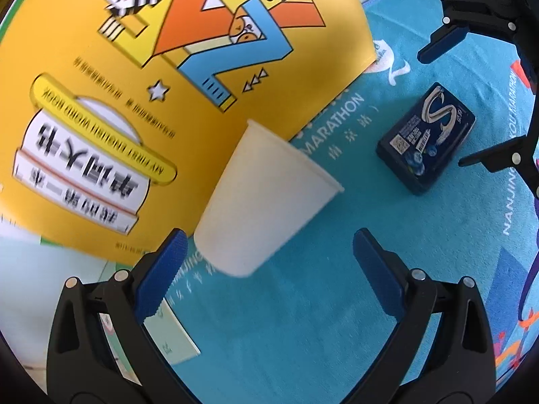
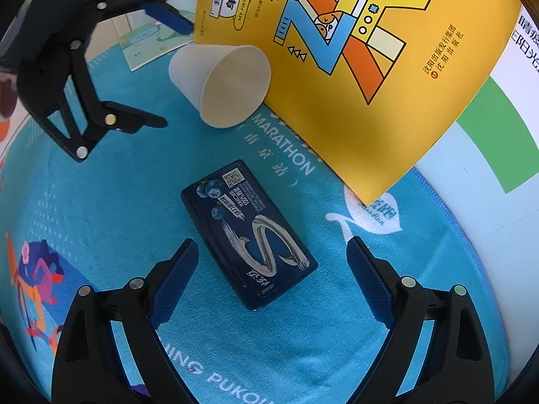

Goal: Collect trash
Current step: 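Grasp the white paper cup with the left gripper while the right approaches the navy box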

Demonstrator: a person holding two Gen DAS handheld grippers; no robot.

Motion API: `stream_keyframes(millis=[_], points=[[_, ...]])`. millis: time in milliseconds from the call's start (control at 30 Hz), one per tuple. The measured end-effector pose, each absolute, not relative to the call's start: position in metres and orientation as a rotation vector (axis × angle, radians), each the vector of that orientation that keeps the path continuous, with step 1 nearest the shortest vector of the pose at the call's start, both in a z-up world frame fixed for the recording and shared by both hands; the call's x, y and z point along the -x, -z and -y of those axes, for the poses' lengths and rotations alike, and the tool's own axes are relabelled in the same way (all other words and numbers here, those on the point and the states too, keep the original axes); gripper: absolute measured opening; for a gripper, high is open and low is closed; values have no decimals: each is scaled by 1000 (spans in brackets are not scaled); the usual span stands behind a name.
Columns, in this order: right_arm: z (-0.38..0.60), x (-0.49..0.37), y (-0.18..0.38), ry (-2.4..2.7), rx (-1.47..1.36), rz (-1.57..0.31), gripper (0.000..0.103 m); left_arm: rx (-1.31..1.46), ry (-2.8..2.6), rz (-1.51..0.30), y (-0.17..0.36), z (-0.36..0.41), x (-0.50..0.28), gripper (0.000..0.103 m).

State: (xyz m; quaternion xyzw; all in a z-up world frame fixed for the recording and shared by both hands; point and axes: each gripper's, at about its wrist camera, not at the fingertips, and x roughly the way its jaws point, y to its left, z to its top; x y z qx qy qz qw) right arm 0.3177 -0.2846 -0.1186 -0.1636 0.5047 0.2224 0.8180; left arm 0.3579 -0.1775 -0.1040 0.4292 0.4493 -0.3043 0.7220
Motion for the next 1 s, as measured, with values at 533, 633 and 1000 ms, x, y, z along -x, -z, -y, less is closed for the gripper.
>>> stream_keyframes(millis=[533, 633, 1000], points=[[290, -307, 131, -509, 332, -1068, 62, -993, 782, -986, 108, 207, -380, 70], [281, -306, 131, -507, 333, -1073, 57, -991, 789, -984, 107, 204, -381, 64], [278, -288, 113, -500, 280, -1080, 55, -914, 758, -986, 96, 174, -368, 52]])
